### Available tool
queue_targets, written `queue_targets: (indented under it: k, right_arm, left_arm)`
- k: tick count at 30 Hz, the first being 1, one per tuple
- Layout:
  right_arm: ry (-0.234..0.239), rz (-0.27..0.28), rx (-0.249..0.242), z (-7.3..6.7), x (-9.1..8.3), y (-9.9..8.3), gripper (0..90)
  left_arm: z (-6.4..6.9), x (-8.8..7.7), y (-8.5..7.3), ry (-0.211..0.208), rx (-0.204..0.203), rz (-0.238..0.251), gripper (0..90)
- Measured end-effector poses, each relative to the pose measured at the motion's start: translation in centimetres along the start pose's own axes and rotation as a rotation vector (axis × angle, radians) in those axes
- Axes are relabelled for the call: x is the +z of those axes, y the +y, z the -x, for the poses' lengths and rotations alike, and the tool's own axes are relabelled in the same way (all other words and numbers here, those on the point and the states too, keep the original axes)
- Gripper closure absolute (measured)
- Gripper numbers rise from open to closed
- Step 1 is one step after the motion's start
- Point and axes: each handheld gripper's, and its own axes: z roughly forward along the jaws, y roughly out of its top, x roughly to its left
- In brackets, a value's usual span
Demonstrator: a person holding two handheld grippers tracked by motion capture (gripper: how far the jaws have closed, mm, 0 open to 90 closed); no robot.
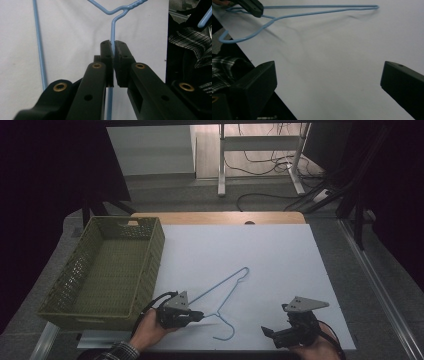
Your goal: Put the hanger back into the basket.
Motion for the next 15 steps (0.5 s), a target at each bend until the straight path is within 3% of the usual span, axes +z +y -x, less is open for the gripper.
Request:
queue_targets:
  k: [4, 7, 15]
  right_arm:
    - [0.045, 0.002, 0.007, -0.9, 0.7, 0.4, 9.7]
    - [0.061, -0.002, -0.014, -1.7, 1.2, 0.7, 15.0]
    - [0.143, -0.006, -0.048, -3.7, 2.5, 1.3, 38.3]
  left_arm:
    - [-0.1, -0.1, 0.0, -0.001, -0.005, 0.008, 86.7]
    - [-0.1, -0.3, 0.0, 0.001, -0.009, 0.015, 86.7]
    - [-0.2, -0.4, 0.0, -0.007, -0.023, 0.028, 86.7]
